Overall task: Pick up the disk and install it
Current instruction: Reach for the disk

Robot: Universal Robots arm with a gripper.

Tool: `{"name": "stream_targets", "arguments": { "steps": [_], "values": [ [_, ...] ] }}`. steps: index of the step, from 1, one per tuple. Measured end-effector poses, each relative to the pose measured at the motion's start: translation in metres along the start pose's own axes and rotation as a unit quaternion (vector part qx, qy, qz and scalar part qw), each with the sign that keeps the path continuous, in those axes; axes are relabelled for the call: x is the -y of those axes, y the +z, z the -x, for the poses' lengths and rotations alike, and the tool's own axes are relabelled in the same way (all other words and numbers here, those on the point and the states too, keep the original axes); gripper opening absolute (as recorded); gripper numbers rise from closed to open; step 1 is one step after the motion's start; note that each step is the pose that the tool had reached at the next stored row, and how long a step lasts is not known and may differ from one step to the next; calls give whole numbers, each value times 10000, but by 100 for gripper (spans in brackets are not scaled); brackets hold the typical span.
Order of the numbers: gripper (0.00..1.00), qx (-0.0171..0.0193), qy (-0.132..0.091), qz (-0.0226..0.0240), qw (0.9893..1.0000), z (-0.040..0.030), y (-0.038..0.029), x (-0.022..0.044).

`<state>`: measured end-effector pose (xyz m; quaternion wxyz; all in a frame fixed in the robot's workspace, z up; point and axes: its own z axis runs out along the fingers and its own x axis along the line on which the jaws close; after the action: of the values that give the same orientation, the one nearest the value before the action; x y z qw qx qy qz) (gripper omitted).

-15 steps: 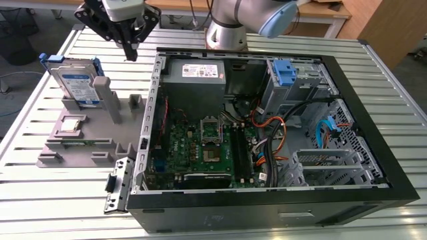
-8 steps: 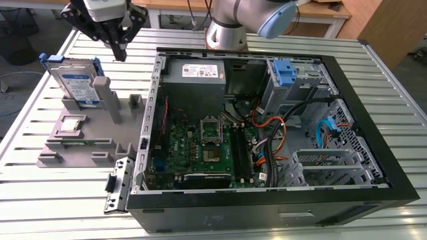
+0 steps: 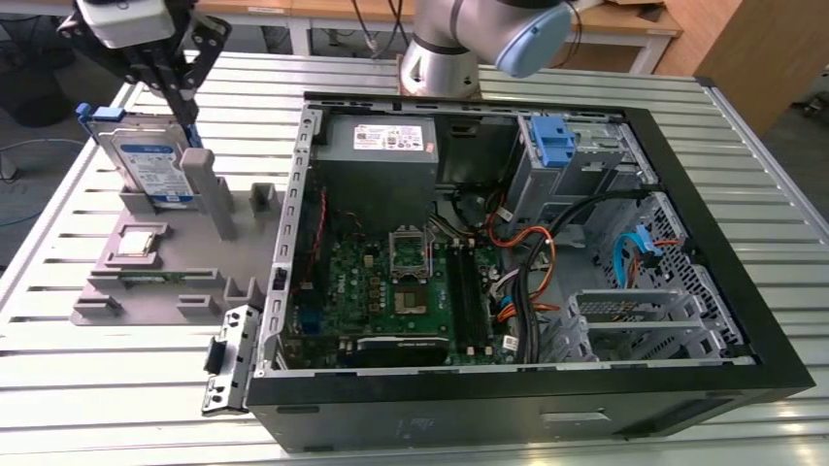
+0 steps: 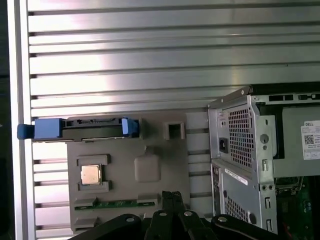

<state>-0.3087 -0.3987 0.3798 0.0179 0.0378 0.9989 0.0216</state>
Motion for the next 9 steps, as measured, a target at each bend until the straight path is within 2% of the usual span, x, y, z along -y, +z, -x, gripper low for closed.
{"name": "stream_targets", "arguments": {
  "steps": [4,9],
  "values": [
    [10,0,0,0,10000,-126,21,-6],
    [10,0,0,0,10000,-204,45,-44]
  ]
}}
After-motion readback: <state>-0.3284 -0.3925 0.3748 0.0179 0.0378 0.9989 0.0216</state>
